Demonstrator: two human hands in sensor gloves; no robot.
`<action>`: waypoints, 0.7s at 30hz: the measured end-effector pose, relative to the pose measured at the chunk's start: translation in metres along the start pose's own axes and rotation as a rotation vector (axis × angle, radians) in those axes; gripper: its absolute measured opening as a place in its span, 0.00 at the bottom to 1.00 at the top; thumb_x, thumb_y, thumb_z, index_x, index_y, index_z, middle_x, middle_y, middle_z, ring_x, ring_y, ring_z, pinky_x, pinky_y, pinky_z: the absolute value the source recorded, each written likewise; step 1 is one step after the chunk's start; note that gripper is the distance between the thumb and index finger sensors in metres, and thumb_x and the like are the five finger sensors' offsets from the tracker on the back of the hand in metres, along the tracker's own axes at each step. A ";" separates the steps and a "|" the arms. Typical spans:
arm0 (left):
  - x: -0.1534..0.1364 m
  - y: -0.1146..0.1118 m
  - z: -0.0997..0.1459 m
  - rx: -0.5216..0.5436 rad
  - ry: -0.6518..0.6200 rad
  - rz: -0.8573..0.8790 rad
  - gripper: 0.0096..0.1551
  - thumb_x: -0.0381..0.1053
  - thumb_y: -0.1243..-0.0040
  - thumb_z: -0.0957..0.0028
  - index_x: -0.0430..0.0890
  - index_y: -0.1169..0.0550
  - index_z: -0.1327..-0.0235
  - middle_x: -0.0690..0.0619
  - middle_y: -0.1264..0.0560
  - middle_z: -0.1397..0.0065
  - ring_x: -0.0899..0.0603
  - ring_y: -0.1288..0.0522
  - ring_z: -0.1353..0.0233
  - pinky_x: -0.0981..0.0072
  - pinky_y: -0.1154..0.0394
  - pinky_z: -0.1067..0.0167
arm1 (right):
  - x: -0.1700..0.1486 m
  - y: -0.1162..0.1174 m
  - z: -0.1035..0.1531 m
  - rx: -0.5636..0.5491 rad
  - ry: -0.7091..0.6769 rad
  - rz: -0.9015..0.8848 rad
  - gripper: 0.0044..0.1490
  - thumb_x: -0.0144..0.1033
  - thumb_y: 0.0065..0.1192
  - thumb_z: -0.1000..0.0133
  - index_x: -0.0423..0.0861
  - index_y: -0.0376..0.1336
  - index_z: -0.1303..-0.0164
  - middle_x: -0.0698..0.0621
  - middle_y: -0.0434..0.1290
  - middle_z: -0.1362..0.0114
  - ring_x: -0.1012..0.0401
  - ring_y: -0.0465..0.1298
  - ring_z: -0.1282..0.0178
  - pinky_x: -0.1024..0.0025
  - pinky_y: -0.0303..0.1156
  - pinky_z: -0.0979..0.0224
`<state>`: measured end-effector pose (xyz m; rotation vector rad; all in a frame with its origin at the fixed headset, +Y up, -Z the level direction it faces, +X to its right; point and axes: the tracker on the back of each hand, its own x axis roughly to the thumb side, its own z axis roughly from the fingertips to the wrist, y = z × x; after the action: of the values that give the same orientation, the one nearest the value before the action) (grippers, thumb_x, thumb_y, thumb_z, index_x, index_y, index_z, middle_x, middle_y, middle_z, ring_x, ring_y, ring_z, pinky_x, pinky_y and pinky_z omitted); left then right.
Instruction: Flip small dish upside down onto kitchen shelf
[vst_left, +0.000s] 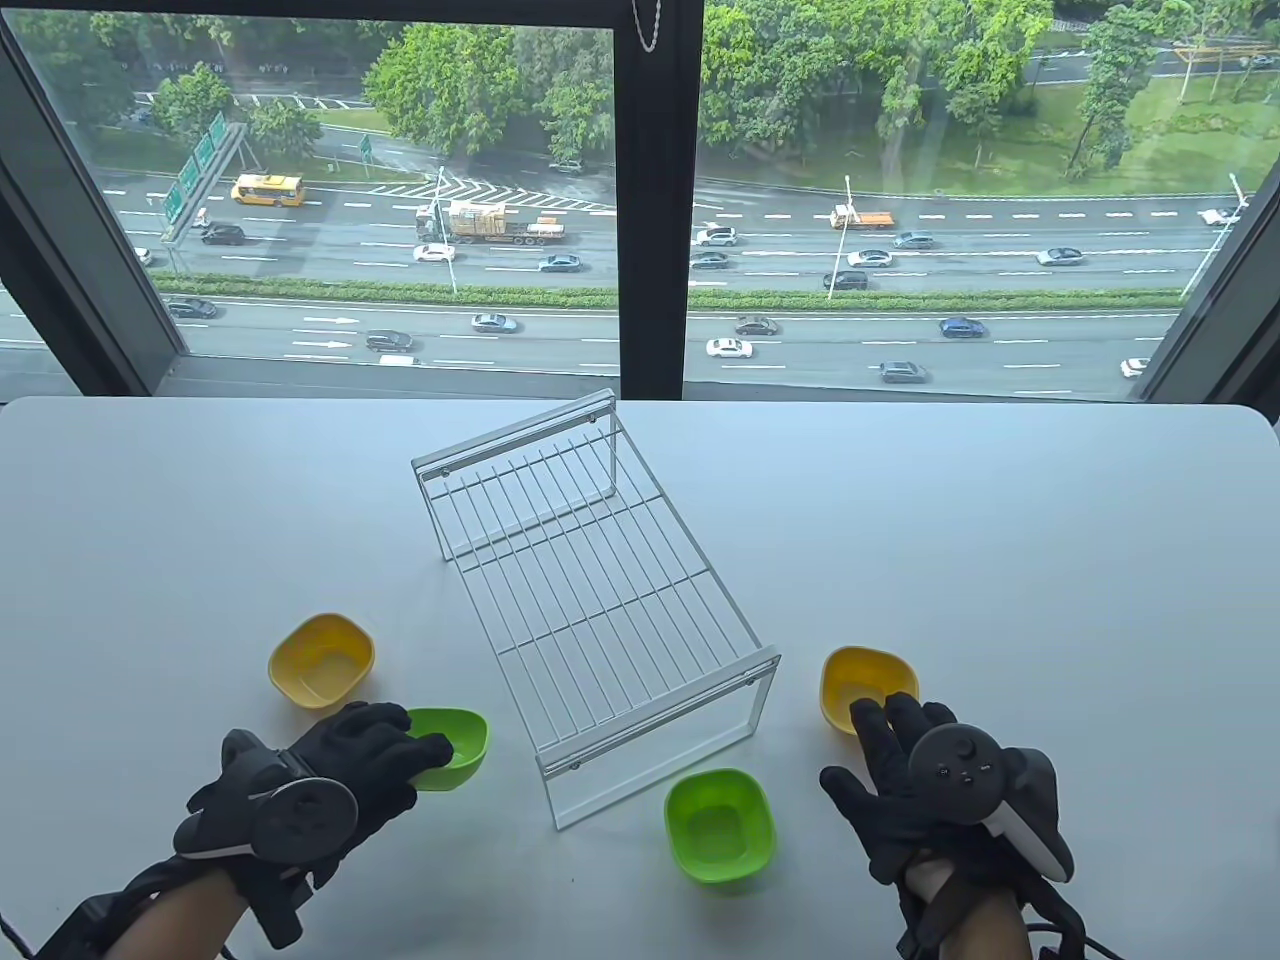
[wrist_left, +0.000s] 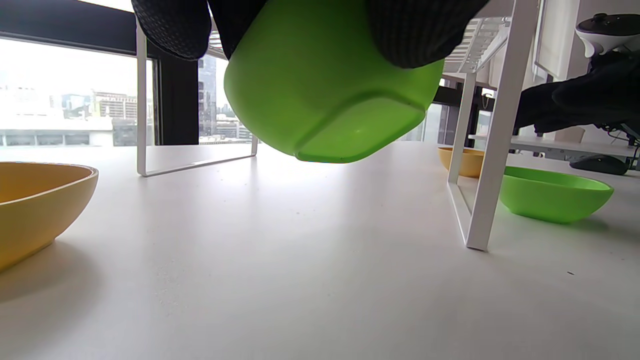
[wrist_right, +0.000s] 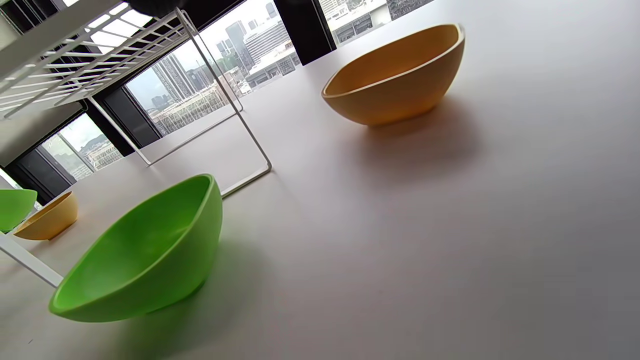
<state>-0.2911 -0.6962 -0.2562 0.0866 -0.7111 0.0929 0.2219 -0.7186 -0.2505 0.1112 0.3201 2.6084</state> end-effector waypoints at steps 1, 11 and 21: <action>-0.001 0.000 0.000 -0.001 0.002 0.006 0.34 0.53 0.41 0.51 0.58 0.34 0.28 0.57 0.23 0.34 0.39 0.30 0.23 0.39 0.29 0.27 | 0.000 0.000 0.000 0.000 -0.001 -0.001 0.53 0.68 0.48 0.44 0.51 0.40 0.16 0.40 0.35 0.12 0.37 0.32 0.17 0.29 0.32 0.25; -0.001 0.012 0.005 0.066 -0.003 0.088 0.36 0.52 0.48 0.50 0.58 0.41 0.24 0.55 0.26 0.34 0.39 0.31 0.24 0.43 0.26 0.29 | -0.002 0.000 0.001 0.004 0.004 -0.028 0.53 0.68 0.49 0.44 0.51 0.40 0.16 0.39 0.35 0.12 0.37 0.32 0.17 0.29 0.32 0.25; -0.003 0.024 0.009 0.118 0.003 0.129 0.37 0.52 0.53 0.48 0.63 0.47 0.23 0.53 0.30 0.32 0.38 0.33 0.24 0.41 0.27 0.29 | -0.003 -0.002 0.001 -0.005 -0.002 -0.052 0.53 0.68 0.49 0.44 0.51 0.40 0.16 0.39 0.35 0.12 0.37 0.32 0.17 0.29 0.32 0.24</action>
<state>-0.3024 -0.6732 -0.2504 0.1536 -0.7076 0.2582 0.2262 -0.7180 -0.2498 0.1030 0.3114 2.5572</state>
